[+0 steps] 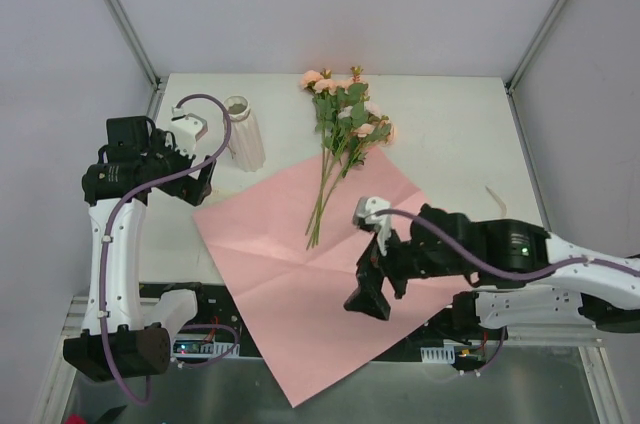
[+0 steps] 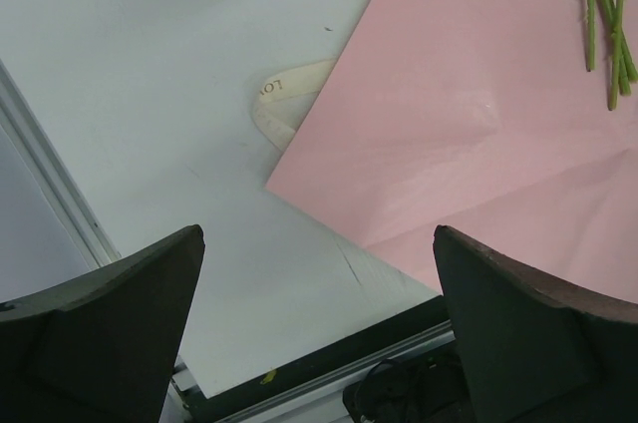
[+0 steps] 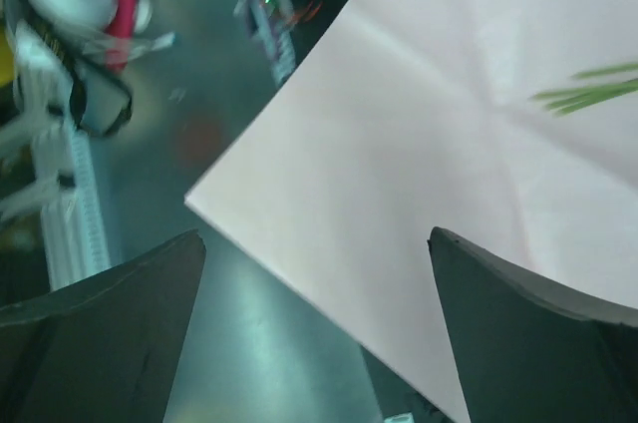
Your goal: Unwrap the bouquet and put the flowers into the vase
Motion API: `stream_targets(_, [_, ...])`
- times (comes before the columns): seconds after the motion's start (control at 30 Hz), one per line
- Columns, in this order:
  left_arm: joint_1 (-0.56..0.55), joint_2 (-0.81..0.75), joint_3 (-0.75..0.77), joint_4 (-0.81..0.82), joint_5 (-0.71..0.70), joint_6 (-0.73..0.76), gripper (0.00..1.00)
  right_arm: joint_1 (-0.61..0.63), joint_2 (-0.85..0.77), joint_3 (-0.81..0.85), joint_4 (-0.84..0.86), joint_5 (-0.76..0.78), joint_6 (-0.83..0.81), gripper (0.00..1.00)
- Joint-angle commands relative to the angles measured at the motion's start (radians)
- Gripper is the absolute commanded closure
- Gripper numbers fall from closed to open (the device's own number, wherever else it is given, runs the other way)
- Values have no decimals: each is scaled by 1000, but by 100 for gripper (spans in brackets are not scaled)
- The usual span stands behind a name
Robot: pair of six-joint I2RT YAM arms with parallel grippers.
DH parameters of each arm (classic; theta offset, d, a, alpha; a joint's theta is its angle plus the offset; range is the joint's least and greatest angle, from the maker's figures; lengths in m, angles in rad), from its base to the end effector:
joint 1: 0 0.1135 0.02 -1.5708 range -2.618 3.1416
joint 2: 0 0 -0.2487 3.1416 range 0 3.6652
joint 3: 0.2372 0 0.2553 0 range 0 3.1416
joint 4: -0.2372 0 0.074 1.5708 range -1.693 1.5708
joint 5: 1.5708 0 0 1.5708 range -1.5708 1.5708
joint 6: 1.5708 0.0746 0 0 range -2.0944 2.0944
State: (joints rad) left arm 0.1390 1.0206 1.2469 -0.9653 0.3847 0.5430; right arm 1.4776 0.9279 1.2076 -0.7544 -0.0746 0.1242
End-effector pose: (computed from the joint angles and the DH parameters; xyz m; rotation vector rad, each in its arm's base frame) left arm 0.2259 0.0033 0.3432 0.6376 2.1539 -0.0802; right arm 0.0154 0.2244 0.3709 -1.4300 1.6996 1.0309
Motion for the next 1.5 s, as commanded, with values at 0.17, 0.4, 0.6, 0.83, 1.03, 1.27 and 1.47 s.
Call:
stream_targets(0.17, [2, -42, -43, 33, 8, -15, 1, -537, 292, 316, -106, 175, 55, 14])
stream_targets(0.4, [1, -47, -119, 42, 68, -6, 1, -772, 698, 429, 5, 154, 149, 1])
stream_targets(0.6, [2, -8, -129, 42, 89, -35, 1, -864, 911, 441, 108, 177, 252, 11])
stream_targets(0.83, [4, -11, -133, 79, 48, -58, 1, -907, 1074, 484, 179, 101, 337, 30])
stream_targets(1.03, [4, -16, -142, 102, 19, -72, 1, -909, 1163, 498, 181, 113, 393, 46])
stream_targets(1.27, [5, -36, -172, 120, -30, -58, 1, -910, 1187, 477, 170, 148, 437, 55])
stream_targets(1.47, [5, -36, -173, 123, -33, -48, 1, -905, 1226, 477, 182, 148, 456, 59])
